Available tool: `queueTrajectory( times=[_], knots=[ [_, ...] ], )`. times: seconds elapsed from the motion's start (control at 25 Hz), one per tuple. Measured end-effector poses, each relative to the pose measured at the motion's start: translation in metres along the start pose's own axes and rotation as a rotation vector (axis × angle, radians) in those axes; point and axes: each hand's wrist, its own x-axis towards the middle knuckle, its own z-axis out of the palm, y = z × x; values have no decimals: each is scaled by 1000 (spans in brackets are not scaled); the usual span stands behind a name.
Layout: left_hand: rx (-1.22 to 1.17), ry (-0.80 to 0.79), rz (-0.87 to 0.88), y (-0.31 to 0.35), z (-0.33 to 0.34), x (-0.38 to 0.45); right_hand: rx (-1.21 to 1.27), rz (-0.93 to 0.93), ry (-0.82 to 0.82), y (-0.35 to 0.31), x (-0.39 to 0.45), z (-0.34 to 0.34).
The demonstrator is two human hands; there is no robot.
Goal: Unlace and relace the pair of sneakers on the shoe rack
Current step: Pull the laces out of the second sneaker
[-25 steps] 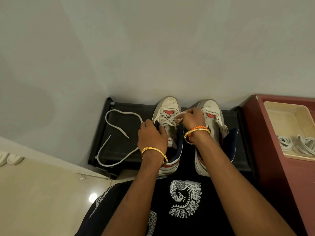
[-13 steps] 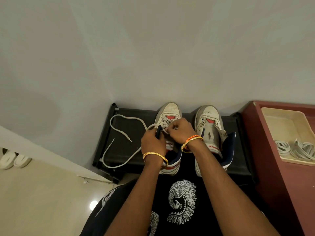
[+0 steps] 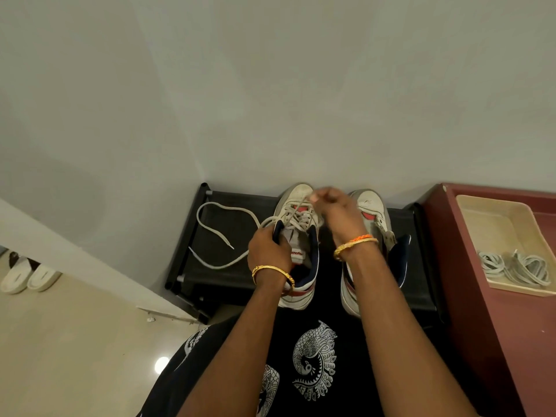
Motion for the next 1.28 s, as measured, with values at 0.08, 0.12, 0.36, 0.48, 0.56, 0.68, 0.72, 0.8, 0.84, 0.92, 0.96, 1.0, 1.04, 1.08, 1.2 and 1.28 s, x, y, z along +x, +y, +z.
queueTrajectory(
  times=[0.08,0.12,0.36,0.48,0.56,0.68,0.72,0.8,0.84,0.92,0.96,1.0,1.04,1.08,1.2,1.28],
  knots=[
    [14,-9,4,0,0,0,339,-9,4,-19,-1,-13],
    [15,-9,2,1,0,0,468,6,2,-20,-1,-16],
    [-26,16,-4,1,-1,-1,-661,-156,-1,19,-1,9],
    [-40,29,5,1,0,-1,-1079,-155,-109,35,-1,21],
    [-45,31,4,1,0,-1,-1020,-169,-98,40,0,23],
    [-54,21,1,0,0,0,-877,-195,-45,46,2,20],
    [-50,18,-3,1,0,-1,-807,-198,-11,44,1,18],
    [-26,14,-8,1,-2,-1,-586,-197,76,32,1,15],
    [-23,9,-12,1,-2,-1,-446,-204,111,22,1,13],
    [-32,-3,-24,1,-2,0,-151,-268,147,-4,-2,4],
    [-35,-6,-28,1,-1,0,-2,-303,141,-15,-3,-2],
    [-39,-5,-30,1,-1,1,138,-313,122,-25,-5,-7],
    [-45,-2,-29,0,0,1,257,-269,101,-32,-8,-9],
    [-49,1,-29,0,0,1,321,-207,88,-32,-9,-8],
    [-38,16,-22,-1,0,0,-129,-154,108,-5,-7,7],
    [-33,18,-20,-1,0,1,-792,-180,-18,28,-4,19]
  ],
)
